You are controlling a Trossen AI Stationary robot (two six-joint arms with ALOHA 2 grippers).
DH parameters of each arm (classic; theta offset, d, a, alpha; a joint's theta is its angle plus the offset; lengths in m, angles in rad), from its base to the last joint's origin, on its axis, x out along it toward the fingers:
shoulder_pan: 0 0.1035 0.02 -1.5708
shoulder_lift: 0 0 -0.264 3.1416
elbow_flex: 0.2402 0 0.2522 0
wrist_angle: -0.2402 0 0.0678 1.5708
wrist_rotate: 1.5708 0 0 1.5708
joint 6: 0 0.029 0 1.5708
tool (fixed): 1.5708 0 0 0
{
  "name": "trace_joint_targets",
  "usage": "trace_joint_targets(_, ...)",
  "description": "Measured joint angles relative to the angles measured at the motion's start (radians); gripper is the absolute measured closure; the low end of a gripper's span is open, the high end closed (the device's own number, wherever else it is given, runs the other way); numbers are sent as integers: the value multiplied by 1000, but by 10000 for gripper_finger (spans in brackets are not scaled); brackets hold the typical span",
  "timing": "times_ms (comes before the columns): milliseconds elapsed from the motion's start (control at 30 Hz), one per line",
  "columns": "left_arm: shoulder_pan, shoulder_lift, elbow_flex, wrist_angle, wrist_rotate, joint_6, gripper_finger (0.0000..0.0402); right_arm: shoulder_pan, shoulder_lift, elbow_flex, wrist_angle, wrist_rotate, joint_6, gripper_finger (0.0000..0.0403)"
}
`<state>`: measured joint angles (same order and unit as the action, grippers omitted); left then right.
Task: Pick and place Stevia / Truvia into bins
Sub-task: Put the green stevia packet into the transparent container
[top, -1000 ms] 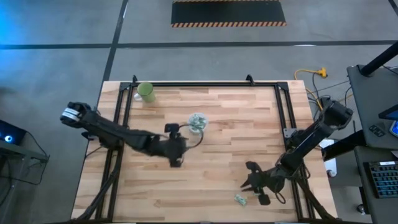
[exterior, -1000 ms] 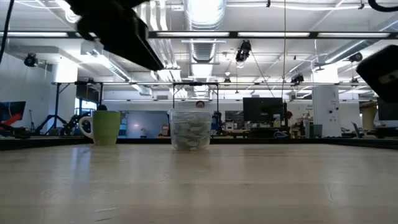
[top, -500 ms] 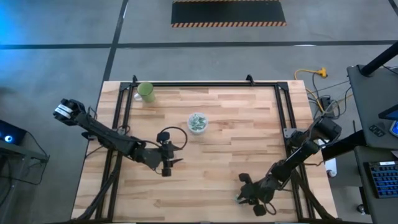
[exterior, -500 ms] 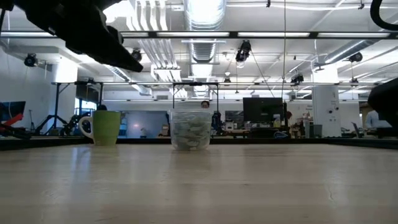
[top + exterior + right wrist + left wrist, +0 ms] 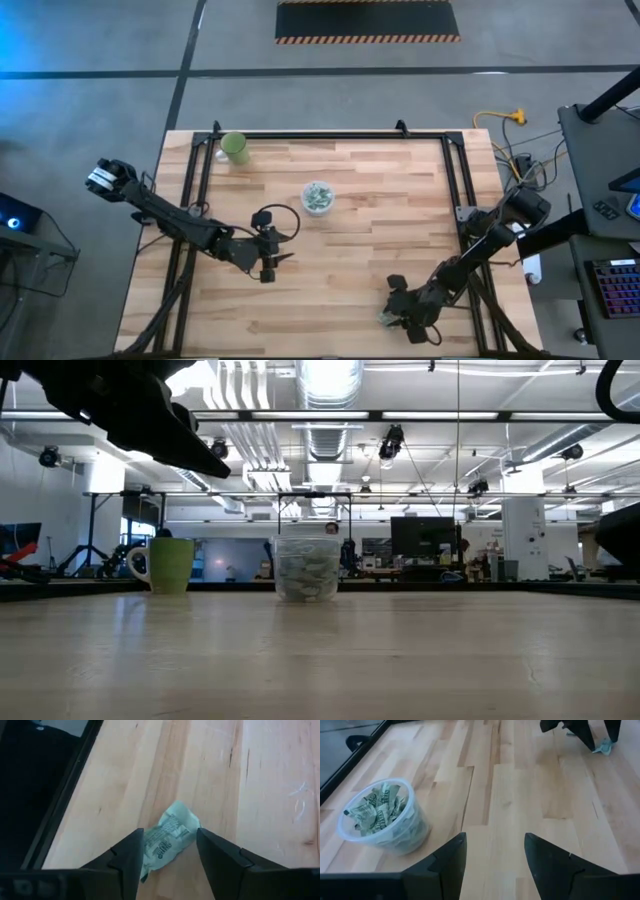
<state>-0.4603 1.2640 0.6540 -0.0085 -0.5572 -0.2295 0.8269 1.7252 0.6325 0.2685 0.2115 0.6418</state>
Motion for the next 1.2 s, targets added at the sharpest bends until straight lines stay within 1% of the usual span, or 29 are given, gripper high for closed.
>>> trace_joint_targets(167, 0, 0, 0, 0, 0, 0, 218, 0, 8, 2, 3, 5, 3, 224)
trace_joint_targets(433, 0, 0, 0, 1, 0, 0, 218, 0, 10, 2, -3, 57, -19, 248)
trace_joint_targets(600, 0, 1, 0, 1, 0, 1, 218, -1, 11, 0, -19, 149, -53, 263)
trace_joint_targets(700, 0, 1, 0, 1, 0, 4, 218, -12, 11, 0, -16, 220, -110, 271)
trace_joint_targets(767, 0, 1, 1, 0, 0, 8, 218, -35, 11, 1, -15, 241, -148, 275)
trace_joint_targets(900, 0, 1, 3, 1, 0, 9, 218, -118, 11, 19, -11, 236, -211, 281)
trace_joint_targets(1000, 0, 1, 3, 1, 1, 8, 218, -181, 11, 35, -23, 190, -259, 282)
trace_joint_targets(1067, 0, 1, 3, 1, 1, 7, 218, -218, 11, 49, -54, 184, -279, 282)
trace_joint_targets(1200, -1, 1, 3, 0, 8, 6, 218, -255, -1, 71, -107, 168, -285, 284)
